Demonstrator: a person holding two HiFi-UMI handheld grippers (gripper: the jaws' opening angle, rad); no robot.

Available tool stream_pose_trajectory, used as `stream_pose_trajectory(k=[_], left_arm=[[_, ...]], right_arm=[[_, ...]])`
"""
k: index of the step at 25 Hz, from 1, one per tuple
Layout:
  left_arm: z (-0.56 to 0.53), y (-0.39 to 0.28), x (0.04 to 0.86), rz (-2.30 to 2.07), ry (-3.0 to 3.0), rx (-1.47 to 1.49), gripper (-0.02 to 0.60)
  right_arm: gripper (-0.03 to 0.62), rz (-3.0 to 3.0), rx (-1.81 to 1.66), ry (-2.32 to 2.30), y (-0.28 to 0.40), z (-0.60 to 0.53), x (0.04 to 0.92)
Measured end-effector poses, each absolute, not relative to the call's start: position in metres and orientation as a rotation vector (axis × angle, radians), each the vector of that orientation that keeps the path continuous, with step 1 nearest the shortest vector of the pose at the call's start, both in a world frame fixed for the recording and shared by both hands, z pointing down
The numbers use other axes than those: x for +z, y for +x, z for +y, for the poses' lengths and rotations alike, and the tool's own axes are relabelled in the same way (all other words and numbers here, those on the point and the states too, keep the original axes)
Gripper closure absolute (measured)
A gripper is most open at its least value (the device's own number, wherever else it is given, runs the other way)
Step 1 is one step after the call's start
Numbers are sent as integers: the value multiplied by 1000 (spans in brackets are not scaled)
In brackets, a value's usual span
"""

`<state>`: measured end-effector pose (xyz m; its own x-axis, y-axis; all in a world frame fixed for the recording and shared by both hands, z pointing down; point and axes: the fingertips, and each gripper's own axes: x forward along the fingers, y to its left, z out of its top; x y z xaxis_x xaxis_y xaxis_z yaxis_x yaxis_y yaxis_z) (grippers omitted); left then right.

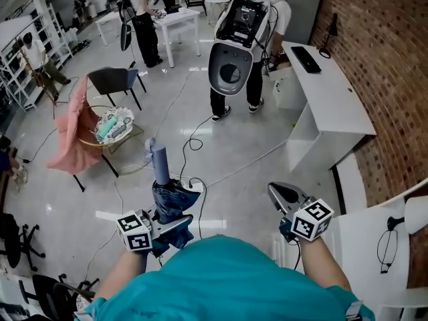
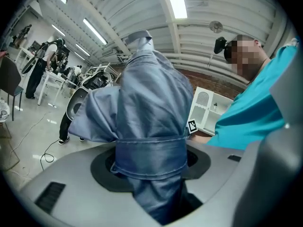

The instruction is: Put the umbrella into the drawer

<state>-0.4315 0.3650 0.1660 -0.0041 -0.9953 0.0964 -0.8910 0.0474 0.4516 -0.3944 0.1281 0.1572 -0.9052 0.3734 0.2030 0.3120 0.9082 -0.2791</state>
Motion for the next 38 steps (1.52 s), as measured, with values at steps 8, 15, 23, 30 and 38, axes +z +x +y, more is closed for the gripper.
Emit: stream_pose_trajectory(k=[8,15,23,30,38], left_arm=[[389,-465,203,-1755,2044,-176,331],[320,-448,238,-1621,2054,23,333],[199,-383,311,-1350,2085,384,333],[86,-269,410,-973,2207,781,334],[12,-157,522,-565,2232,1193,334]], right_arm=[[572,-2868,376,-233,-392,152,173],[572,-2850,396,-143,-357,123,210],[572,-2832,417,64,-284,51,276],[572,-2827,539,336,-163,-4,347],[572,-2802,630,663,-31,-34,407]])
